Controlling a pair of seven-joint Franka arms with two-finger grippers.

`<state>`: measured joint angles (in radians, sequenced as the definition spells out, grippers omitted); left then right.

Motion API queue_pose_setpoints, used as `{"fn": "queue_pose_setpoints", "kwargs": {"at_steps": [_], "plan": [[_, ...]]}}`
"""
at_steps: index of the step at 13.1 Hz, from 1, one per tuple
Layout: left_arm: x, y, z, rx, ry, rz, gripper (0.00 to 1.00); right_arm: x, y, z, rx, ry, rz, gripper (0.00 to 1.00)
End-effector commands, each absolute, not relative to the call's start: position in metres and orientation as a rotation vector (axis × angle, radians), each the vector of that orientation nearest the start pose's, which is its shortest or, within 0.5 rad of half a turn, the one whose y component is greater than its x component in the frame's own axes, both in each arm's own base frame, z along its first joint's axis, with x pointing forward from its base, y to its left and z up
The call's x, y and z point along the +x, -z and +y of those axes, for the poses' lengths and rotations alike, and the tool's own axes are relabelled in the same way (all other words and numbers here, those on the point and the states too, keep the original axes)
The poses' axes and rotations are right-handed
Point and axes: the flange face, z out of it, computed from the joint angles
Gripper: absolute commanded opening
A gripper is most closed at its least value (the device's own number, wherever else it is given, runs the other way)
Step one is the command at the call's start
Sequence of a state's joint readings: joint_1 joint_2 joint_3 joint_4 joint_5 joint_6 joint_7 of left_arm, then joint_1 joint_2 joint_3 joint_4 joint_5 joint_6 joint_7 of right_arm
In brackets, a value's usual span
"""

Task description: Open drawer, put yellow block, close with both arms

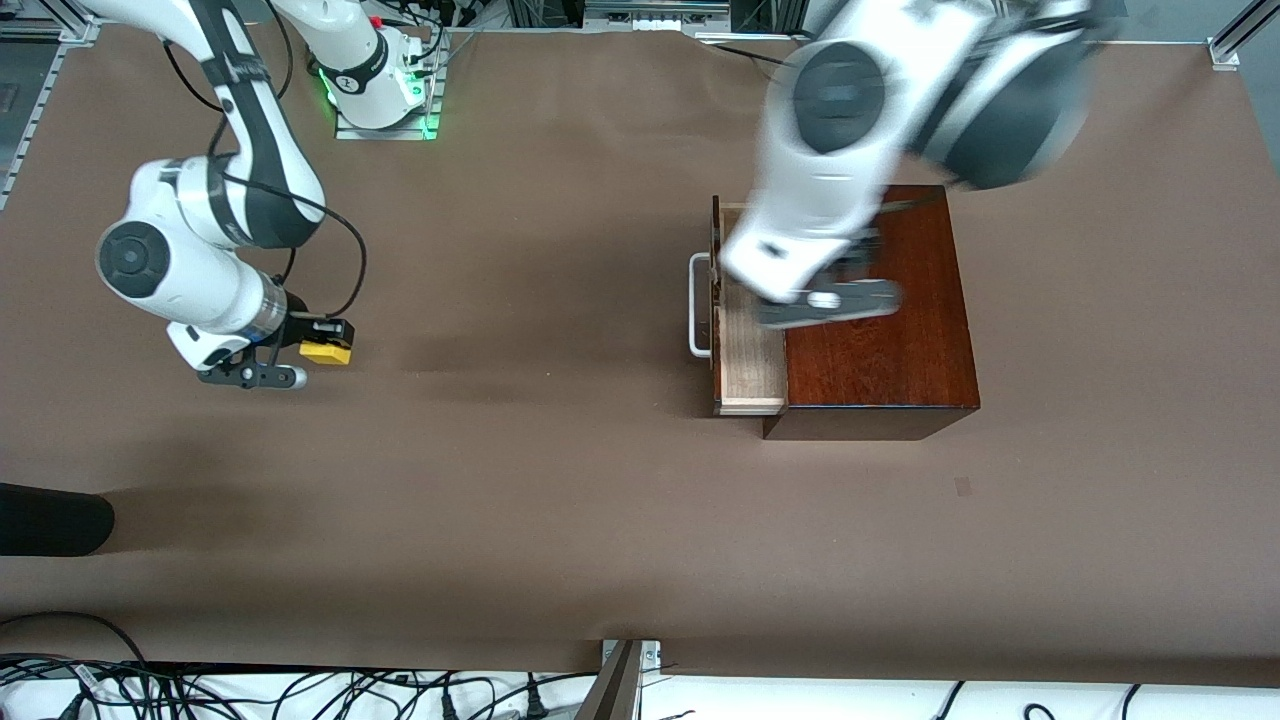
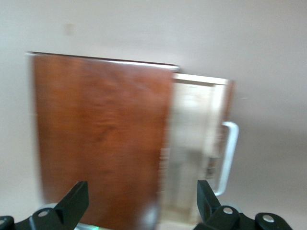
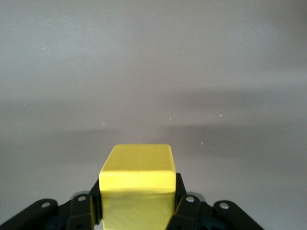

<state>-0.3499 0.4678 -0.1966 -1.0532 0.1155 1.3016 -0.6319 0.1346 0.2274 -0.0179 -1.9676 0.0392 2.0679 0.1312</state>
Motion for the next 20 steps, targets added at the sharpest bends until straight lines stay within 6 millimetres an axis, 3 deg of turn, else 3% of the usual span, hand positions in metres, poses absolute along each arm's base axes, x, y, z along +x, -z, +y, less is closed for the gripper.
{"fn": "queue_pose_setpoints", "kwargs": {"at_steps": [1,2,4,5,8,10,11,12,15,18,20], "plan": [[0.596,-0.586,-0.216,-3.028,-0.318,-0.007,1.00,0.585,-0.400,0.110,-3.094,-0.243,-0.095,0.14],[0.598,-0.598,-0.187,-3.038,-0.314,-0.006,1.00,0.585,-0.414,0.131,-3.088,-0.226,-0.164,0.14],[0.582,-0.602,-0.169,-3.019,-0.337,-0.004,1.00,0.582,-0.433,0.177,-3.068,-0.177,-0.294,0.15],[0.574,-0.598,-0.168,-3.010,-0.320,0.000,1.00,0.578,-0.444,0.202,-3.053,-0.145,-0.367,0.15],[0.565,-0.582,-0.110,-3.062,-0.260,0.128,1.00,0.557,-0.478,0.287,-2.993,-0.052,-0.605,0.16],[0.544,-0.565,-0.098,-3.088,-0.150,0.116,1.00,0.539,-0.482,0.351,-2.959,-0.018,-0.782,0.16],[0.534,-0.558,-0.096,-3.088,-0.096,0.122,1.00,0.536,-0.482,0.367,-2.952,-0.003,-0.839,0.16],[0.535,-0.561,-0.092,-3.090,-0.078,0.150,1.00,0.533,-0.485,0.387,-2.945,0.032,-0.925,0.16],[0.561,-0.566,-0.076,-3.073,-0.077,0.159,1.00,0.487,-0.481,0.475,-2.885,0.085,-1.218,0.18],[0.557,-0.574,-0.075,-3.043,-0.097,0.076,1.00,0.439,-0.479,0.558,-2.813,0.158,-1.467,0.18],[0.547,-0.585,-0.065,-3.048,-0.136,-0.020,1.00,0.422,-0.478,0.603,-2.751,0.221,-1.548,0.17]]}}
